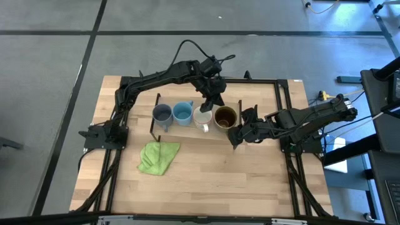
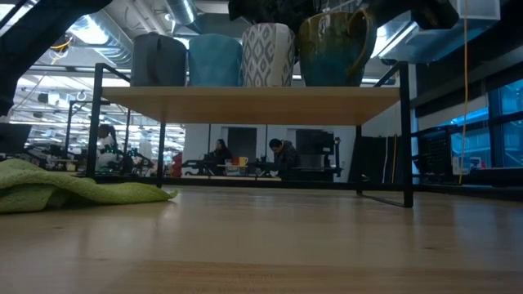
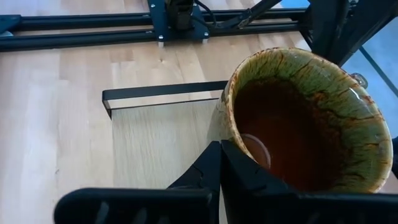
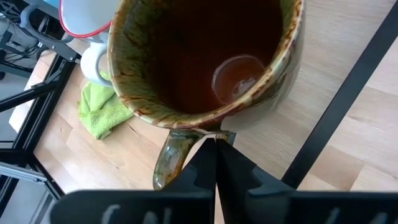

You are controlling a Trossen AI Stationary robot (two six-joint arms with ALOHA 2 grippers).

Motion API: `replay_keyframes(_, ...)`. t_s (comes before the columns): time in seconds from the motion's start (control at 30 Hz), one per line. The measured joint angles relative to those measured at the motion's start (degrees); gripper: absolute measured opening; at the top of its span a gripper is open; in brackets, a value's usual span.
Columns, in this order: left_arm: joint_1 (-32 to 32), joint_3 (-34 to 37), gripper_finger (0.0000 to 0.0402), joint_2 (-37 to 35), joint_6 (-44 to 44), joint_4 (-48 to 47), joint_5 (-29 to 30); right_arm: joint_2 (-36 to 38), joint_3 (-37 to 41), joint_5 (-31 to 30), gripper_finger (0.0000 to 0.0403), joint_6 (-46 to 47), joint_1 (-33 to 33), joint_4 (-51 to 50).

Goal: Stack small to large cups/mugs on shelf
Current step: Adjust the mugs on the shelf, then remove the blue mug from the shelf

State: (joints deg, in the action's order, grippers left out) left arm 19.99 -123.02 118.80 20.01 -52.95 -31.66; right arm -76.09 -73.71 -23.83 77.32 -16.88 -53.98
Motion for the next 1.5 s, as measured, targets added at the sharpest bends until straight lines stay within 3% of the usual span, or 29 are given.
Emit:
replay_keyframes(0.3,0.7,0.0,0.0000,0.0,1.1,0.1,4.1,0.0,0.0,-0.7,0.0008,0.4,0.0,-2.7)
replay_keyframes(0.6,1.9,-0.2,0.0018,-1.0,2.6,-2.1,2.7,1.9,0.0,-0.6,0.0033,0.1,0.0,-7.2)
replay_keyframes(0.87,2.2,-9.5,0.0038,-1.7,3.5,-7.1,7.5,7.2,0.0,-2.0,0.0077,1.0,0.0,-13.8)
replay_keyframes(1.17,4.0,-12.0,0.0035,-1.7,-1.9,-23.6,27.9,10.3,0.0,-4.6,0.0080,1.4,0.0,-18.6)
replay_keyframes(1.3,2.6,-11.9,0.0022,-3.4,-4.5,-26.5,36.0,11.1,0.0,-5.0,0.0080,-0.1,0.0,-19.7)
replay_keyframes(1.5,-0.6,-12.0,0.0005,-9.7,-10.1,-29.0,38.6,12.6,0.0,-5.1,0.0079,-2.6,0.2,-21.7)
